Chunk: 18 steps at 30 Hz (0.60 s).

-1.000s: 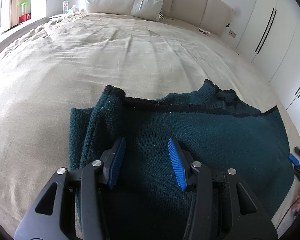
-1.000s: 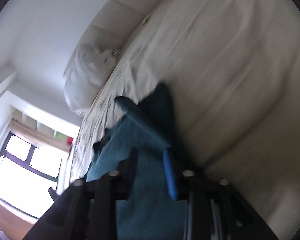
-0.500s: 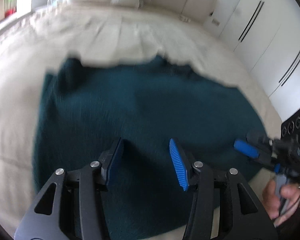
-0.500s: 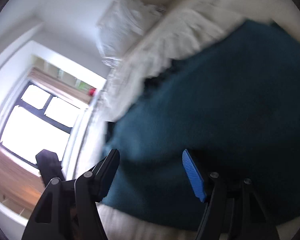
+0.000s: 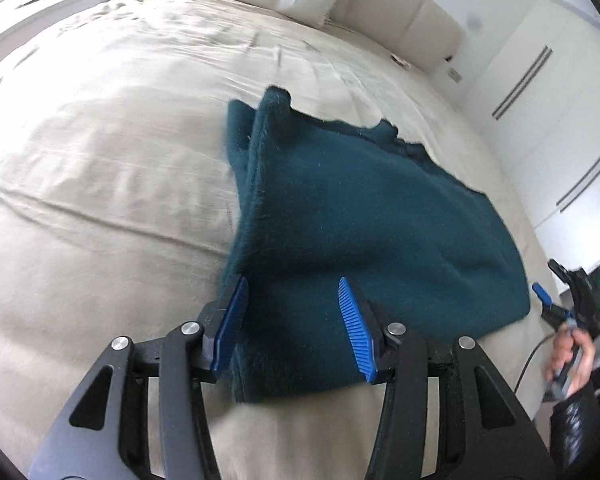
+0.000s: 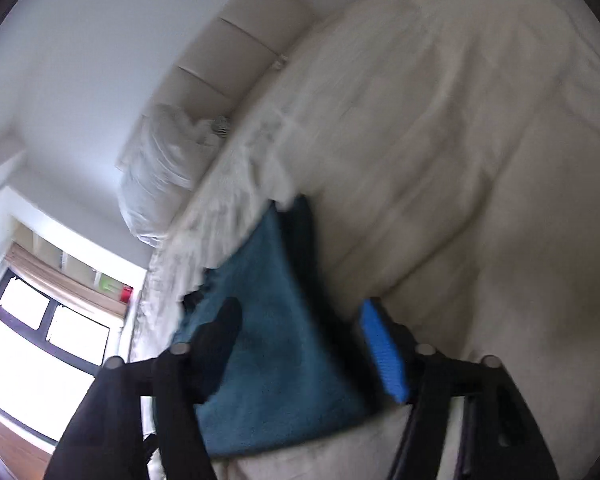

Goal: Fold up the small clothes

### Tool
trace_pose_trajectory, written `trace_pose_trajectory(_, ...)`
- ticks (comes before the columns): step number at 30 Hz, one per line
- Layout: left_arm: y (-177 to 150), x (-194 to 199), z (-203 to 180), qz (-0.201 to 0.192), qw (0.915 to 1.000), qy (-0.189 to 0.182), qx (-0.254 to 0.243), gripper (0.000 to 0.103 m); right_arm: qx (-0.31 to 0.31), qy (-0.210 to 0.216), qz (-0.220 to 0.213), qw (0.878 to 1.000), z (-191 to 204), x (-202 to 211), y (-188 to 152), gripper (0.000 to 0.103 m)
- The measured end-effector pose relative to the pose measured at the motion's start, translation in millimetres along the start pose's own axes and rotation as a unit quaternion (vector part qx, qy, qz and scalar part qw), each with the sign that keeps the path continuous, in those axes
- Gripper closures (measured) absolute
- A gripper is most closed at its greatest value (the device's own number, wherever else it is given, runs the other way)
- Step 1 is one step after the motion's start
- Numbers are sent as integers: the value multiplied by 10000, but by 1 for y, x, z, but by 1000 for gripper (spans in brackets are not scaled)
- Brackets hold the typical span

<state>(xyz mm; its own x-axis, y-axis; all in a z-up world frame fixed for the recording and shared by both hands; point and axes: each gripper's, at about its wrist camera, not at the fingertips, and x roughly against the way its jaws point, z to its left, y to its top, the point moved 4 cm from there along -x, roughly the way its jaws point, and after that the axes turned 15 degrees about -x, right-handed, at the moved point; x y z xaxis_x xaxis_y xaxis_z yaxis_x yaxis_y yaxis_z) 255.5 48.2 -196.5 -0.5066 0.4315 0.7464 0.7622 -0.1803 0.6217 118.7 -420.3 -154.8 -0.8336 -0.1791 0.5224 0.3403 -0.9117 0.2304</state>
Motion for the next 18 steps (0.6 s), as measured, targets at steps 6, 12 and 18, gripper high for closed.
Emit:
trace_pose_trajectory(6, 12, -4, -85, 34, 9939, -886, -651, 53, 834, 626, 1799, 9782, 74, -57, -112, 34)
trace_pose_trajectory(12, -11, -35, -59, 319, 9924, -1183, -69, 53, 1027, 400, 2643, 9581, 79, -118, -169, 37)
trace_pose_trajectory(18, -19, 3, 15, 44, 9906, -1137, 762, 53, 530, 242, 1986, 9783, 32, -87, -98, 44)
